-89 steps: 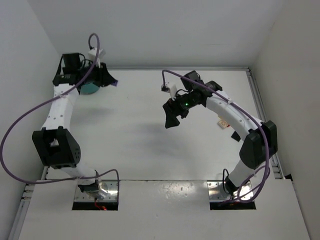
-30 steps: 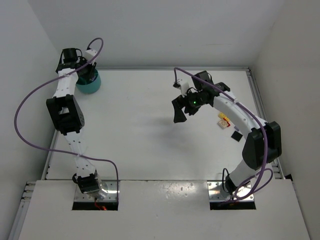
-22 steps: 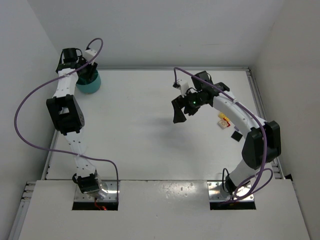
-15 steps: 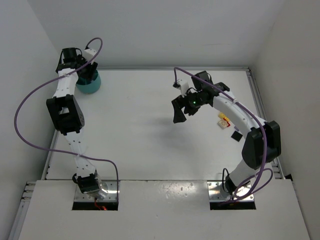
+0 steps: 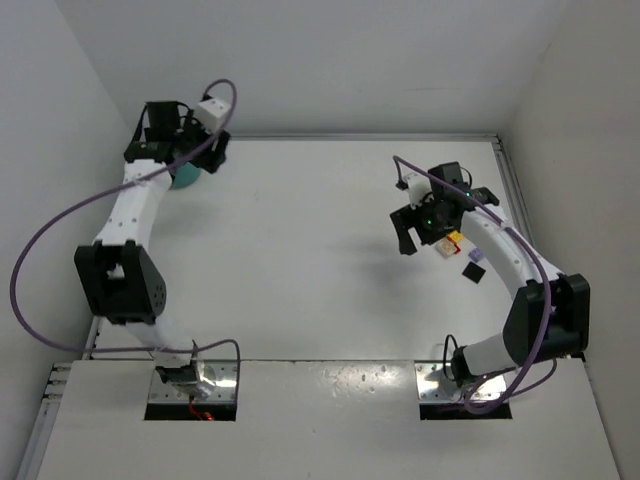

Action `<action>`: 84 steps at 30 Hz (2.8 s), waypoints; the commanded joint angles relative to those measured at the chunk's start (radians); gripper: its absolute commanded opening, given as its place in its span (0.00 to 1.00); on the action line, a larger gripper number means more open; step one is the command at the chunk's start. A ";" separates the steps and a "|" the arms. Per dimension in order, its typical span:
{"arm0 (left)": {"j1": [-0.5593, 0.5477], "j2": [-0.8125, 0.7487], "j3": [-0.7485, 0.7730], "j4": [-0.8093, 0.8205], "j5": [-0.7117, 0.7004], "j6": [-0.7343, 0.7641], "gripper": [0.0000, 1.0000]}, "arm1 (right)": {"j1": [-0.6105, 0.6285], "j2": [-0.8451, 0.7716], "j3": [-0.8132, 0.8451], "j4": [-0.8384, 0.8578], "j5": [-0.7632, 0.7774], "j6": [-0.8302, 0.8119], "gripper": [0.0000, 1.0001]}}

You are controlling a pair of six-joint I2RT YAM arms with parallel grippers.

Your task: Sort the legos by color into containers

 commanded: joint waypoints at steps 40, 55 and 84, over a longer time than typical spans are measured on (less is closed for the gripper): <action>-0.319 -0.409 -0.540 0.226 0.095 -0.302 0.71 | -0.544 0.371 0.053 0.077 0.130 -0.385 0.64; -0.319 -0.382 -0.540 0.236 0.106 -0.331 0.71 | -0.553 0.435 0.072 0.068 0.120 -0.395 0.41; -0.113 -0.185 -0.664 0.485 0.841 -1.004 0.72 | 0.020 0.174 0.325 -0.026 -0.561 -0.114 0.11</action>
